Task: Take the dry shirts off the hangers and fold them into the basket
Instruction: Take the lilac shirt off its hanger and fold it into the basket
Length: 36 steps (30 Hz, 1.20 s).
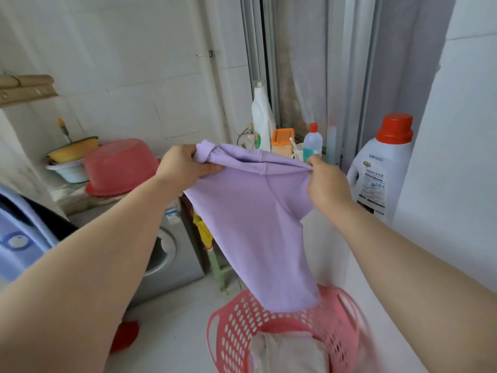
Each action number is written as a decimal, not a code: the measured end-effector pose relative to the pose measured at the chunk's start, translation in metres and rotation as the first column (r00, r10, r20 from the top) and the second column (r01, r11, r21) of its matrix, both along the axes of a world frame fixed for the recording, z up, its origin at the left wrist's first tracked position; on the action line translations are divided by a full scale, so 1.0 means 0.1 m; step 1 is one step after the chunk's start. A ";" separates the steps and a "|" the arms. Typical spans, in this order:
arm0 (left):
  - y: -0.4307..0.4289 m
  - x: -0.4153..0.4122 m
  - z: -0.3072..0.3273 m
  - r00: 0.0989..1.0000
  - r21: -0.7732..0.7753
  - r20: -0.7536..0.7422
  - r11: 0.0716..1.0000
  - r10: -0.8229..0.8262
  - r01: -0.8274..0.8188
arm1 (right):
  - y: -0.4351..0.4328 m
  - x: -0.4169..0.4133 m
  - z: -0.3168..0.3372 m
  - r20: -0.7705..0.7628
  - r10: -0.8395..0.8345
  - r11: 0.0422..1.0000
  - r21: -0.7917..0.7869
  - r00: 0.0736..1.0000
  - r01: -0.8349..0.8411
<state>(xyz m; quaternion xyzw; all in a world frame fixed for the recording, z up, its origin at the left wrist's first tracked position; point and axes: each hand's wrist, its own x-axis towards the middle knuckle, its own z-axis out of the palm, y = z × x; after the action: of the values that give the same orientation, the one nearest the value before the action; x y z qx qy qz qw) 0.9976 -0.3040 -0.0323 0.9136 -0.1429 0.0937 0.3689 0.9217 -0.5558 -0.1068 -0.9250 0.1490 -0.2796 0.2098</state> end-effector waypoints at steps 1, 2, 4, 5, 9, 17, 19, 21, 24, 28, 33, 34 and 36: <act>0.00 -0.01 -0.03 1.000 -0.030 -0.006 0.999 -0.014 0.013 | -0.01 -0.04 0.00 0.011 -0.009 1.000 -0.005 1.000 0.009; 0.00 -0.04 -0.05 1.000 -0.056 -0.011 0.998 -0.025 0.024 | -0.02 -0.08 -0.01 0.012 -0.021 1.000 -0.015 1.000 0.021; 0.01 -0.11 -0.10 0.998 -0.099 -0.011 0.993 -0.058 0.056 | -0.02 -0.18 -0.04 -0.013 -0.047 0.998 -0.034 0.999 0.046; 0.01 -0.18 -0.13 0.997 -0.123 -0.009 0.989 -0.082 0.081 | -0.03 -0.25 -0.07 -0.029 -0.060 0.997 -0.043 0.998 0.059; 0.05 -0.51 -0.25 0.984 -0.207 -0.043 0.965 -0.173 0.161 | 0.03 -0.56 -0.25 -0.053 -0.094 0.994 -0.063 0.994 0.090; 0.52 -1.48 -0.80 0.869 -0.108 -0.350 0.936 -0.351 0.335 | 0.45 -1.66 -0.83 -0.223 -0.132 0.988 0.054 0.966 0.147; 0.68 -1.72 -1.02 0.793 -0.035 -0.467 0.904 -0.391 0.426 | 0.58 -1.99 -1.02 -0.273 -0.120 0.987 0.069 0.955 0.144; 0.81 -1.98 -1.26 0.712 0.067 -0.588 0.853 -0.385 0.517 | 0.71 -2.35 -1.26 -0.332 -0.110 0.988 0.065 0.937 0.139; 0.93 -2.45 -1.57 0.548 0.159 -0.753 0.707 -0.365 0.690 | 0.84 -2.87 -1.65 -0.457 -0.089 0.988 0.071 0.885 0.136; 1.00 -3.05 -1.82 0.504 0.271 -0.815 0.581 -0.286 0.768 | 0.98 -3.34 -1.87 -0.587 -0.044 0.989 0.090 0.808 0.119; 0.97 -3.40 -1.82 0.513 0.374 -0.828 0.458 -0.227 0.806 | 1.44 -3.32 -1.62 -0.531 0.210 0.967 0.236 0.821 -0.094; 0.96 -3.43 -1.82 0.514 0.393 -0.831 0.428 -0.214 0.814 | 1.60 -3.28 -1.55 -0.511 0.385 0.901 0.390 0.769 -0.192; 0.96 -3.45 -1.79 0.513 0.405 -0.833 0.402 -0.208 0.821 | 1.88 -3.27 -1.47 -0.447 0.624 0.726 0.635 0.641 -0.264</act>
<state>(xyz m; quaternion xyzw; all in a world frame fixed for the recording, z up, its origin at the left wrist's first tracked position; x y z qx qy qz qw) 0.6526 -0.2076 -0.2112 0.8346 -0.3268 -0.4426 -0.0293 0.5948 -0.3679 -0.2533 -0.8771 0.0371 0.1637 0.4499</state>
